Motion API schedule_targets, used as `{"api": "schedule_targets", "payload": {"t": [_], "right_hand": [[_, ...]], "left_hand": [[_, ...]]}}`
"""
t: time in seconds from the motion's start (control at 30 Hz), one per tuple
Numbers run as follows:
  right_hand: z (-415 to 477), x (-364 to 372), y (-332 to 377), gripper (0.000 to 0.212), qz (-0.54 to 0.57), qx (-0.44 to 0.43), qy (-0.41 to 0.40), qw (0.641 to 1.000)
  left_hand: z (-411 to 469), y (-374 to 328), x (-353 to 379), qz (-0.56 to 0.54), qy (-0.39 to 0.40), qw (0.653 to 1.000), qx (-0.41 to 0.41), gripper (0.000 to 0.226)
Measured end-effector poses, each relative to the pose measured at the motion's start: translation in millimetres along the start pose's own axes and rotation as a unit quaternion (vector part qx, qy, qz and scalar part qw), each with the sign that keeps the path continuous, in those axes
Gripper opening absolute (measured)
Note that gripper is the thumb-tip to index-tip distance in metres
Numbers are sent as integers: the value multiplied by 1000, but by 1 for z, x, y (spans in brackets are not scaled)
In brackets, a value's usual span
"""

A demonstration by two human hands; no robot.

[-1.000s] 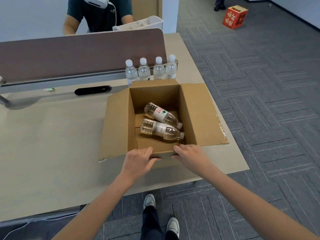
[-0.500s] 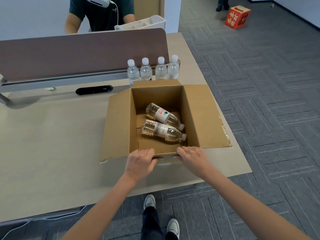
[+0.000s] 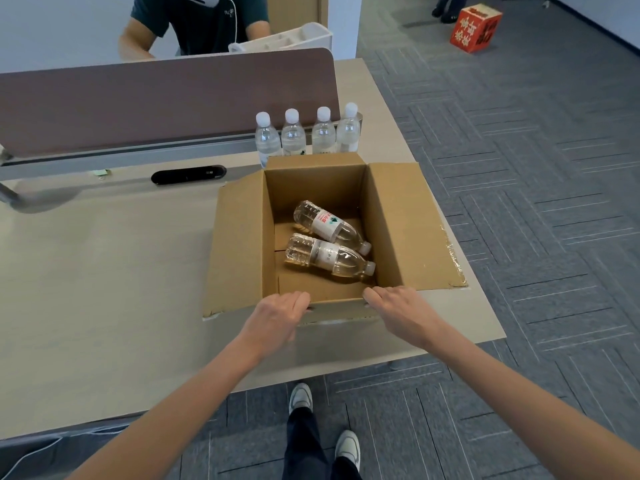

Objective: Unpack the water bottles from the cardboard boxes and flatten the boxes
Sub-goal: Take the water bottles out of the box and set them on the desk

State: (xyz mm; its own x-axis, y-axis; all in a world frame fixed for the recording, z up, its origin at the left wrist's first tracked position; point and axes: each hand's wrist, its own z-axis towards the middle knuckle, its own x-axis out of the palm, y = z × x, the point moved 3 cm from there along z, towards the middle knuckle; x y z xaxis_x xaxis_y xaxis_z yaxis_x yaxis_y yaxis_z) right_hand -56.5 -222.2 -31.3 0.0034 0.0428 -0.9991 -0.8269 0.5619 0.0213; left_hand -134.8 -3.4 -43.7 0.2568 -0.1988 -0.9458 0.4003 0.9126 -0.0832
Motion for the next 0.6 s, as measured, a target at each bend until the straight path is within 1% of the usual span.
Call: {"api": "schedule_targets", "payload": {"t": [0.17,0.27,0.33,0.4,0.47,0.53,0.6], "right_hand": [[1,-4,0,28,8,8,11,1000],[1,-10,3,11,29,-2,45,999],[3,-13,3,17,51,5,73,996],[3,-15,2,20,84,15,74,994],[1,-16,0,23,97,26,78,992],[0,-20,-3,25,128,45,69,988],[0,-26,-8,20,178,81,20,980]], "left_hand": [[0,2,-3,-9,-3,1000,30,12],[-1,6,-3,-13,13,998,56,20],[-1,7,-4,-9,22,998,61,21],[0,7,-5,-13,32,998,51,22],[3,6,-5,-18,39,998,37,30],[7,5,-7,-27,45,998,23,38],[12,5,-8,-47,58,997,4,39]]}}
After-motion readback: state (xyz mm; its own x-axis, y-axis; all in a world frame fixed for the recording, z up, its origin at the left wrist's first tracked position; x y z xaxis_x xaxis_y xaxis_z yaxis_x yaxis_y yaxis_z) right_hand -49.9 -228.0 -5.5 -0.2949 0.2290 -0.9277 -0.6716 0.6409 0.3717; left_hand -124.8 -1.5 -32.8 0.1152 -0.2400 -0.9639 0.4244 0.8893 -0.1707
